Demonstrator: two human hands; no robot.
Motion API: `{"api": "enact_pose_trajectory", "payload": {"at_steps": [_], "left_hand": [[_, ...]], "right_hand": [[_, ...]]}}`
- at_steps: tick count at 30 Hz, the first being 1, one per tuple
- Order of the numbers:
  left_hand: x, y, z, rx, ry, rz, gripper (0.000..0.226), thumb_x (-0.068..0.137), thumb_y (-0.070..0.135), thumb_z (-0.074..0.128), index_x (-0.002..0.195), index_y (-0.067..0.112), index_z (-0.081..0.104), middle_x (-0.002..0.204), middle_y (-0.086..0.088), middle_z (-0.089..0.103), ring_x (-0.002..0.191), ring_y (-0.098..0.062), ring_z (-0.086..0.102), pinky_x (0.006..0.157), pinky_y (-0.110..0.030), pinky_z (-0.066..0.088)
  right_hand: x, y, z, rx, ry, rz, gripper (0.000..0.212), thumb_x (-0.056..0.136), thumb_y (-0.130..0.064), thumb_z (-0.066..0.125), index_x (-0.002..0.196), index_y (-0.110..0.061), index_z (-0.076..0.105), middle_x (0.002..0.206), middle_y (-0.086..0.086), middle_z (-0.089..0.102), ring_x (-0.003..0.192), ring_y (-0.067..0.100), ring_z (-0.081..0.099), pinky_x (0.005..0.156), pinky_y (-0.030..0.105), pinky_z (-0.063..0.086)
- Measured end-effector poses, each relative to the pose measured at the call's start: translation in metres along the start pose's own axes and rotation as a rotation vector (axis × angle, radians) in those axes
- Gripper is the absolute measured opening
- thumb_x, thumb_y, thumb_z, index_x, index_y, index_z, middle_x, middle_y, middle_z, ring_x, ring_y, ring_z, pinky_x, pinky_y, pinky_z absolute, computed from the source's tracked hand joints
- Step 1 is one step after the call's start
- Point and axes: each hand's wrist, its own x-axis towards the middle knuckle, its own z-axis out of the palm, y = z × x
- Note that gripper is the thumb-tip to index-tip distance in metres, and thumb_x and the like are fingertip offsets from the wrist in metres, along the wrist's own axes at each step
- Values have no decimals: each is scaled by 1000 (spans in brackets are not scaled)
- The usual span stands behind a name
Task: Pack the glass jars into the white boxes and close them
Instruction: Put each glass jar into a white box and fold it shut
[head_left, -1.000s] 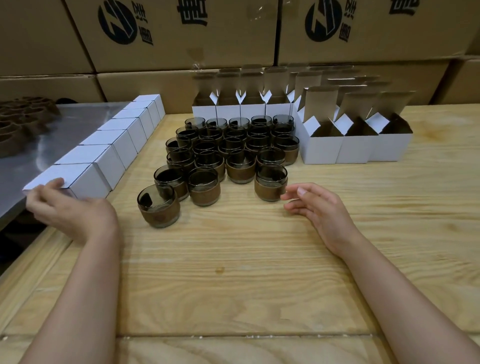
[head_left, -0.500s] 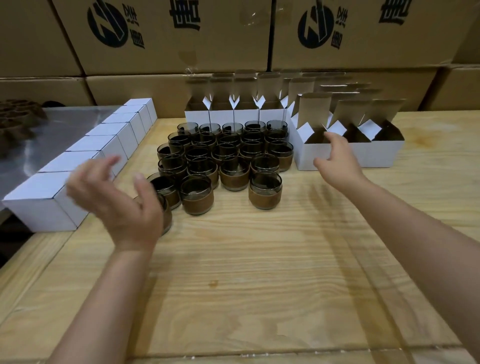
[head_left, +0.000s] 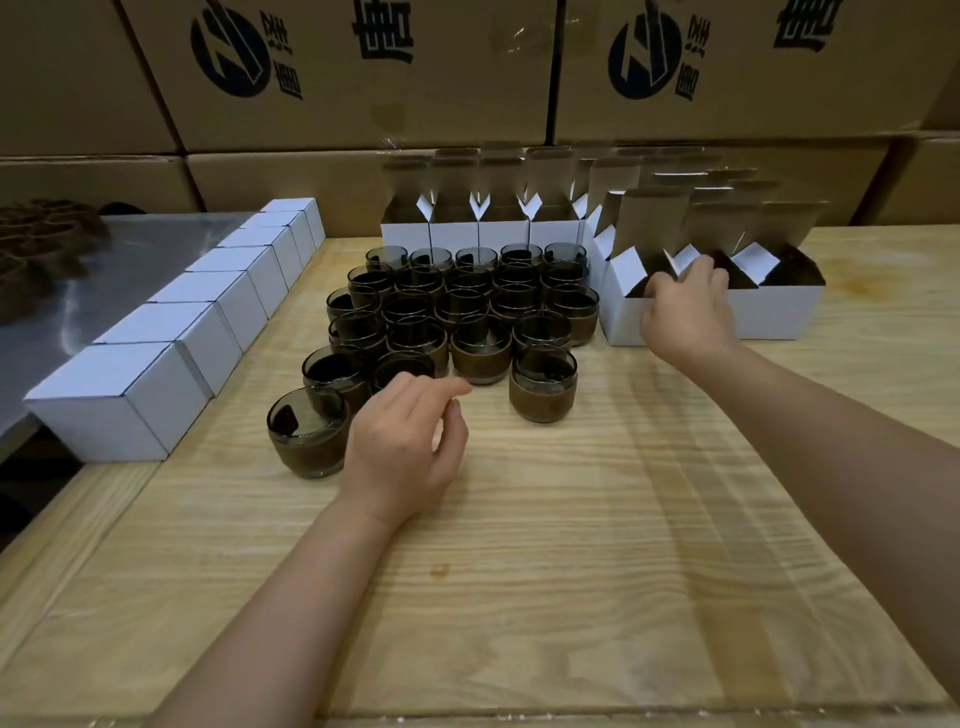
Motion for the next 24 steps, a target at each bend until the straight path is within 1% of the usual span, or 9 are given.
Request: {"api": "enact_pose_trajectory", "payload": {"at_steps": [4, 6, 10, 13, 16, 19, 21, 23, 24], "left_hand": [[-2, 1, 1, -54, -24, -3, 15, 84, 7, 55, 83, 3, 70, 66, -1, 60, 59, -16, 54, 50, -33, 47], [-3, 3, 0, -74, -43, -15, 15, 83, 8, 55, 81, 4, 70, 64, 0, 59, 58, -15, 53, 50, -32, 47], [-2, 7, -2, -85, -92, -38, 19, 83, 13, 53, 80, 5, 70, 62, 1, 60, 55, -14, 55, 49, -33, 49], [-1, 13, -3, -105, -125, -38, 22, 83, 18, 53, 87, 5, 71, 67, 0, 62, 60, -12, 55, 53, -31, 50], [-2, 18, -3, -181, -158, -77, 36, 86, 30, 53, 110, 6, 65, 90, -1, 63, 78, -8, 53, 60, -30, 50], [-3, 23, 0, -351, -211, -121, 59, 84, 50, 54, 133, 18, 43, 119, 2, 52, 96, -12, 54, 72, -33, 51], [-3, 24, 2, -467, -251, -119, 72, 83, 65, 51, 139, 25, 32, 135, -2, 42, 114, -16, 50, 85, -35, 49], [-3, 23, 2, -521, -291, -121, 77, 81, 75, 43, 141, 27, 31, 143, -8, 36, 127, -19, 44, 92, -38, 48], [-3, 22, 1, -532, -306, -132, 77, 81, 77, 40, 141, 28, 33, 144, -9, 34, 130, -18, 42, 93, -39, 48]], "right_hand": [[-15, 3, -8, 31, 56, -24, 20, 89, -12, 46, 102, -6, 61, 125, 16, 33, 117, 35, 30, 91, 39, 36], [-31, 7, -13, 67, 92, -49, 20, 87, -16, 47, 97, -7, 62, 129, 15, 32, 122, 34, 26, 97, 42, 31], [-74, 12, -16, 162, 144, -125, 13, 85, -21, 51, 80, -10, 57, 143, 12, 26, 134, 30, 14, 106, 49, 24], [-104, 10, -18, 205, 132, -178, 17, 82, -22, 56, 70, -10, 54, 142, 10, 33, 135, 28, 16, 110, 49, 20], [-132, 4, -25, 274, 103, -253, 19, 79, -19, 60, 67, -8, 50, 131, 11, 44, 128, 28, 26, 101, 46, 32], [-159, -12, -30, 337, 80, -352, 17, 76, -21, 56, 66, -10, 48, 124, 11, 49, 122, 27, 32, 89, 41, 41], [-172, -26, -31, 356, 68, -414, 19, 72, -27, 48, 69, -9, 53, 121, 11, 51, 120, 27, 36, 84, 39, 44], [-178, -40, -28, 405, 40, -472, 31, 73, -34, 39, 72, -9, 57, 119, 9, 52, 119, 26, 39, 86, 41, 44], [-178, -45, -27, 449, 23, -477, 30, 73, -34, 39, 71, -9, 56, 117, 7, 53, 118, 23, 40, 88, 43, 43]]}}
